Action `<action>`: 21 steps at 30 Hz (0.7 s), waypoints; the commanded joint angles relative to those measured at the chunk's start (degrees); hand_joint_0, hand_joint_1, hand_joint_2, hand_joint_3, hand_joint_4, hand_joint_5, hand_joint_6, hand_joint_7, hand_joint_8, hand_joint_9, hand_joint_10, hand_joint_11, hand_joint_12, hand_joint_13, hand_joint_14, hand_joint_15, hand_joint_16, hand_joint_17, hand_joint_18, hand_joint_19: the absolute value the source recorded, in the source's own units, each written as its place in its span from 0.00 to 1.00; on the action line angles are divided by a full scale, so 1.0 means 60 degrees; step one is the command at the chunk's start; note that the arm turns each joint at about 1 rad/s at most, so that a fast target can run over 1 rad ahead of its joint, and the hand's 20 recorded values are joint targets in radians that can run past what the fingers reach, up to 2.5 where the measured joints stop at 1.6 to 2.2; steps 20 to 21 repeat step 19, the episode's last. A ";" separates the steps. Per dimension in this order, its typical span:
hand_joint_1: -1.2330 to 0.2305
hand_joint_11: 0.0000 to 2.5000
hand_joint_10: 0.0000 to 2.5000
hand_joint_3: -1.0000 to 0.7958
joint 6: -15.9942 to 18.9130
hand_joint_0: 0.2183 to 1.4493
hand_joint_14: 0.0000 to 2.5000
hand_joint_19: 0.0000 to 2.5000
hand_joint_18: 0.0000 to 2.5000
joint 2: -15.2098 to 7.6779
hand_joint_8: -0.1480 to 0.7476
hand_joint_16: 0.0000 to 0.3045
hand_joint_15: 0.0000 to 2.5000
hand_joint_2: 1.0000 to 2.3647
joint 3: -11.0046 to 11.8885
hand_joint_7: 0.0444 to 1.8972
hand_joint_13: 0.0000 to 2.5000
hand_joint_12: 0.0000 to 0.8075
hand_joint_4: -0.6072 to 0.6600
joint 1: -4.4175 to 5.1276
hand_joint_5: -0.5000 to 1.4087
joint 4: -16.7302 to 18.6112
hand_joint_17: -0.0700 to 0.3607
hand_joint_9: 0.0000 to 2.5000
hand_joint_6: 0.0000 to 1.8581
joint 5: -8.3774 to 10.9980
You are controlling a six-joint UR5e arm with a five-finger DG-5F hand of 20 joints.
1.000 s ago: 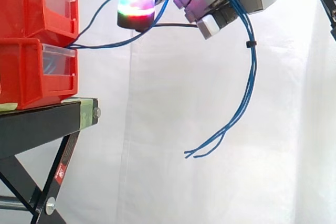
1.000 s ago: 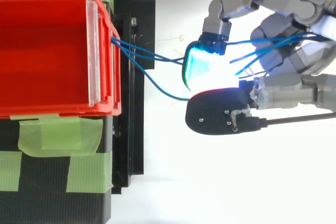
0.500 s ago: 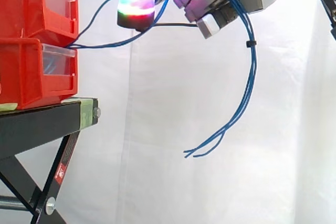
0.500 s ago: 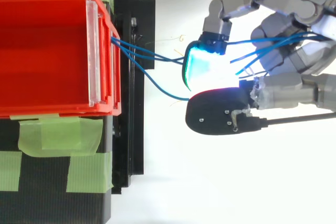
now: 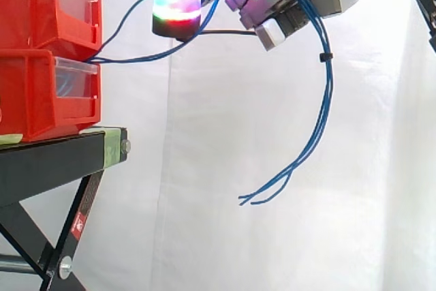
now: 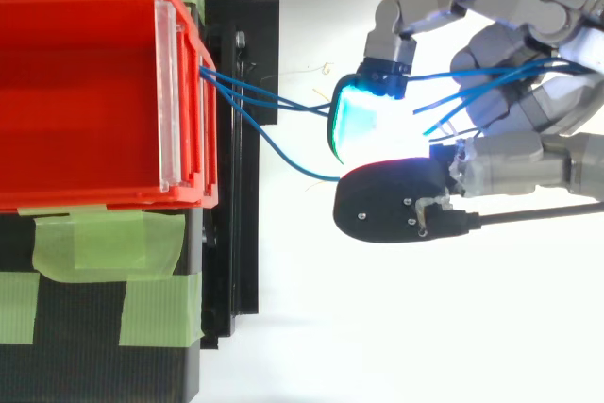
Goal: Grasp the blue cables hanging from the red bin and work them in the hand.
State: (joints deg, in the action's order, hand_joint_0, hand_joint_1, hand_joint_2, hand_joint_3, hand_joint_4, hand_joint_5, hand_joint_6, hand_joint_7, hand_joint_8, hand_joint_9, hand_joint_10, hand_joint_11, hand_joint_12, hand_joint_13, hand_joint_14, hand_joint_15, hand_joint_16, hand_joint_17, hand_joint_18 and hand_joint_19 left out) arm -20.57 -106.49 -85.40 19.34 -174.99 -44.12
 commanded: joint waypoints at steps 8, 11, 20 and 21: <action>0.41 1.00 1.00 0.45 0.0000 0.54 1.00 0.22 0.88 -0.0006 0.71 0.73 0.75 0.02 -0.0004 0.60 0.69 0.89 0.66 -0.0001 0.35 0.0000 0.55 0.42 0.59 -0.0001; 0.41 1.00 1.00 0.44 0.0000 0.54 1.00 0.22 0.88 -0.0006 0.71 0.73 0.75 0.02 0.0010 0.60 0.69 0.89 0.66 -0.0001 0.35 0.0000 0.55 0.42 0.59 -0.0001; 0.41 1.00 1.00 0.44 0.0000 0.54 1.00 0.22 0.88 0.0008 0.71 0.73 0.75 0.02 0.0010 0.60 0.69 0.89 0.66 -0.0001 0.35 0.0000 0.55 0.42 0.59 -0.0001; 0.41 1.00 1.00 0.44 0.0000 0.54 1.00 0.22 0.88 0.0008 0.71 0.73 0.75 0.02 0.0010 0.60 0.69 0.89 0.66 -0.0001 0.35 0.0000 0.55 0.42 0.59 -0.0001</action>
